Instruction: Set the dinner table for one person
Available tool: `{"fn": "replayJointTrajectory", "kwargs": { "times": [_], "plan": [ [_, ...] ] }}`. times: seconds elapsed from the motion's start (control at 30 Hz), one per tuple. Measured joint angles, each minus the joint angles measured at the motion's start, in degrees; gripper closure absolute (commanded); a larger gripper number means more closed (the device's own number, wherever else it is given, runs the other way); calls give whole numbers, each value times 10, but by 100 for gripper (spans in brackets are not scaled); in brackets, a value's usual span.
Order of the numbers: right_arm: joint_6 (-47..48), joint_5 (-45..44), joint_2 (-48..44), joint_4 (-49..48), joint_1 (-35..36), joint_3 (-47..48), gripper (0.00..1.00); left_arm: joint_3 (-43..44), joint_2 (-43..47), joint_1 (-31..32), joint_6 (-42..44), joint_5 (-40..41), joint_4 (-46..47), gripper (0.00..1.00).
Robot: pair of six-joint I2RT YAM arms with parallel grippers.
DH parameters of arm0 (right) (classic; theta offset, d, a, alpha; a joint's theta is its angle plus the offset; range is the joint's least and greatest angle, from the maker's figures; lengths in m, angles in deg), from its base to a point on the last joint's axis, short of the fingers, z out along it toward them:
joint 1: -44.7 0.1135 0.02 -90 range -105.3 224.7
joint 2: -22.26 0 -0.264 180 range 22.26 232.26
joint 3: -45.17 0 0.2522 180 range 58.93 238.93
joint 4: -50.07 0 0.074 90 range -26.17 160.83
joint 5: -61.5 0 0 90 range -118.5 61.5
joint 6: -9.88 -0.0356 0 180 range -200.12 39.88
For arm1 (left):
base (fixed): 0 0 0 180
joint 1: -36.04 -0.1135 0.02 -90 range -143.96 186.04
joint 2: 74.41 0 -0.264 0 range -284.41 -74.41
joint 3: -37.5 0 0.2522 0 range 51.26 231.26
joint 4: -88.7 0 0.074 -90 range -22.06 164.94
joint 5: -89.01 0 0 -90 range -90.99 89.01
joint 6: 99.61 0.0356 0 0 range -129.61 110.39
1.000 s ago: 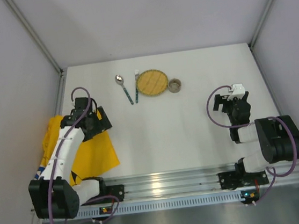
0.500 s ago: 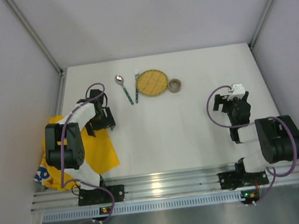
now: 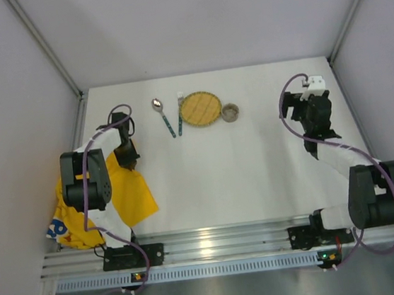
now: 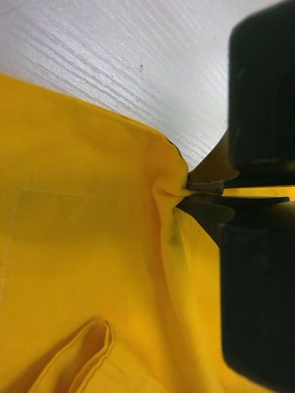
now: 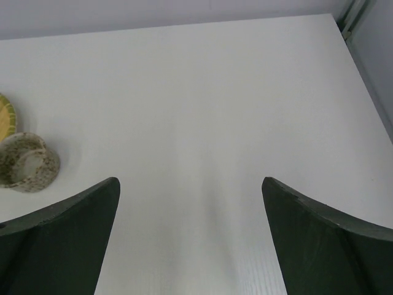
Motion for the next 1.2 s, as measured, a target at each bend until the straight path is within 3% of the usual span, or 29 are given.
{"fn": "replayJointTrajectory", "kwargs": {
  "times": [0.13, 0.23, 0.33, 0.5, 0.63, 0.87, 1.2],
  "plan": [
    [-13, 3, -47, 103, 39, 50, 0, -9, 13, 0, 0, -14, 4, 100],
    [-18, -18, -107, 179, 108, 88, 0, -20, 44, 7, -5, -26, -2, 100],
    [-107, -30, -181, 223, 139, 96, 0, -23, 98, 43, -18, -33, -7, 100],
    [-236, -22, -283, 314, 101, 36, 0, -25, 196, 163, -75, -43, -9, 100],
    [-283, -19, -351, 433, 97, -27, 0, -29, 221, 281, -132, -50, -9, 100],
    [-294, -49, -491, 572, 97, -16, 0, 14, 136, 398, -198, -61, -2, 100],
    [-341, -87, -527, 699, 97, 62, 0, 219, -58, 490, -261, -78, 22, 100]
  ]
}}
